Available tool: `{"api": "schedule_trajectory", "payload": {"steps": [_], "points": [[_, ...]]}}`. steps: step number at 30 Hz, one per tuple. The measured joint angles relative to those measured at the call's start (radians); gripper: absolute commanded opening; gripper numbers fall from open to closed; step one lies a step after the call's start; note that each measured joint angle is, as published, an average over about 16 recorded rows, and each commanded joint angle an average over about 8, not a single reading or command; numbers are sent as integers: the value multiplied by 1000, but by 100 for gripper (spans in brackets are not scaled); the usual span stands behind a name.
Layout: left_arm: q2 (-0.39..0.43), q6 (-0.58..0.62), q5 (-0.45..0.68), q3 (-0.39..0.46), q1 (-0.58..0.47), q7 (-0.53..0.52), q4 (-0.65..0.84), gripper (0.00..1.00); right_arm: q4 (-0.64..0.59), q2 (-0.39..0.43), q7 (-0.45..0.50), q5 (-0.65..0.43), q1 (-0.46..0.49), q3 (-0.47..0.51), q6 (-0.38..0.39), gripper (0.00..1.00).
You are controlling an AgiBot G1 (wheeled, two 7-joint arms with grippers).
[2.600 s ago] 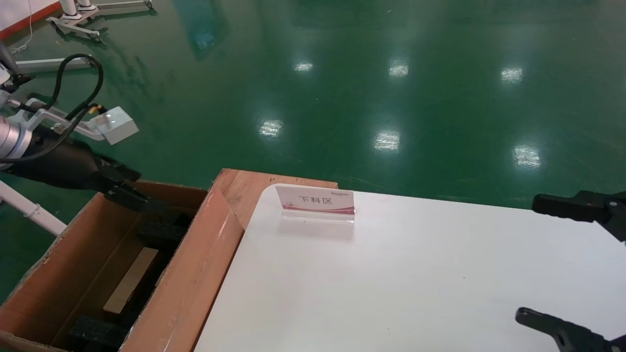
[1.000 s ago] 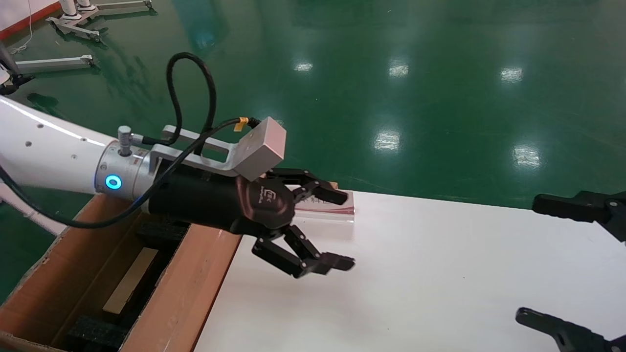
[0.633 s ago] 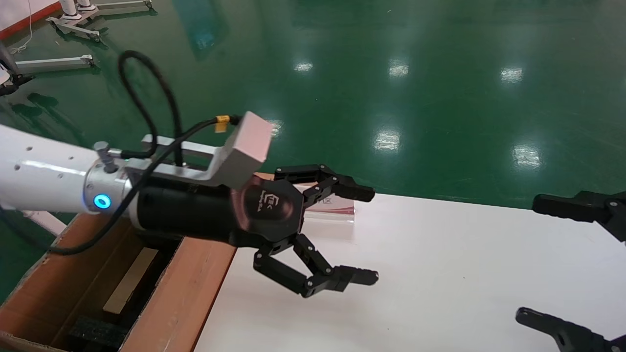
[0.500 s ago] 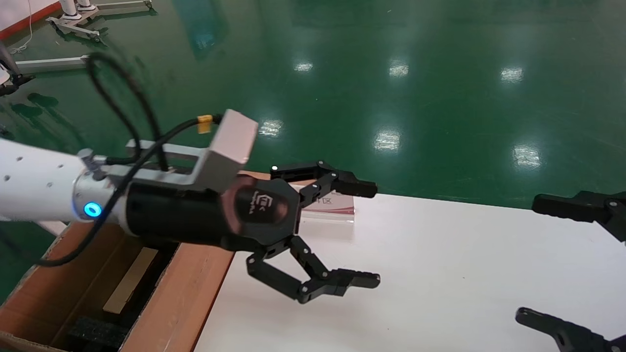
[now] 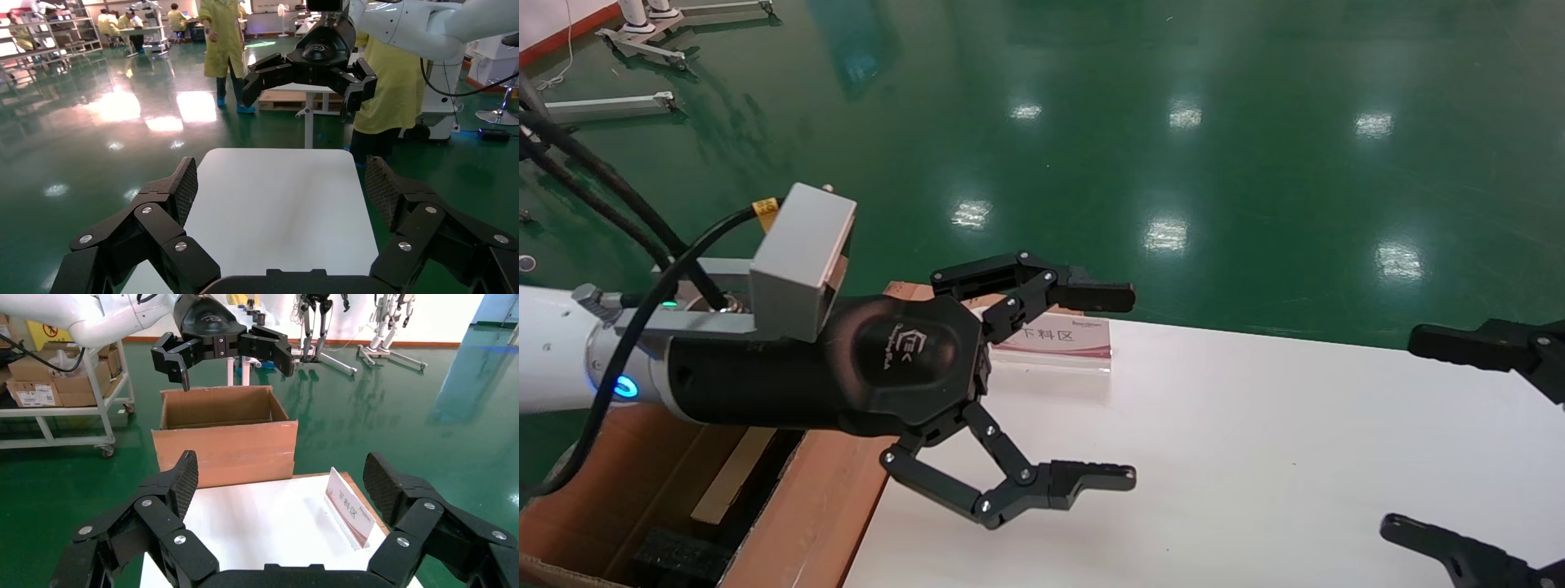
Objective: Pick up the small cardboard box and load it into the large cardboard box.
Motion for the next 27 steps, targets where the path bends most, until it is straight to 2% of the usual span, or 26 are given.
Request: {"api": "schedule_trajectory", "payload": {"steps": [27], "points": [[-4,-8,6,43,-31,-6,5,100,0,0,0,0,0,0,0,100]]}}
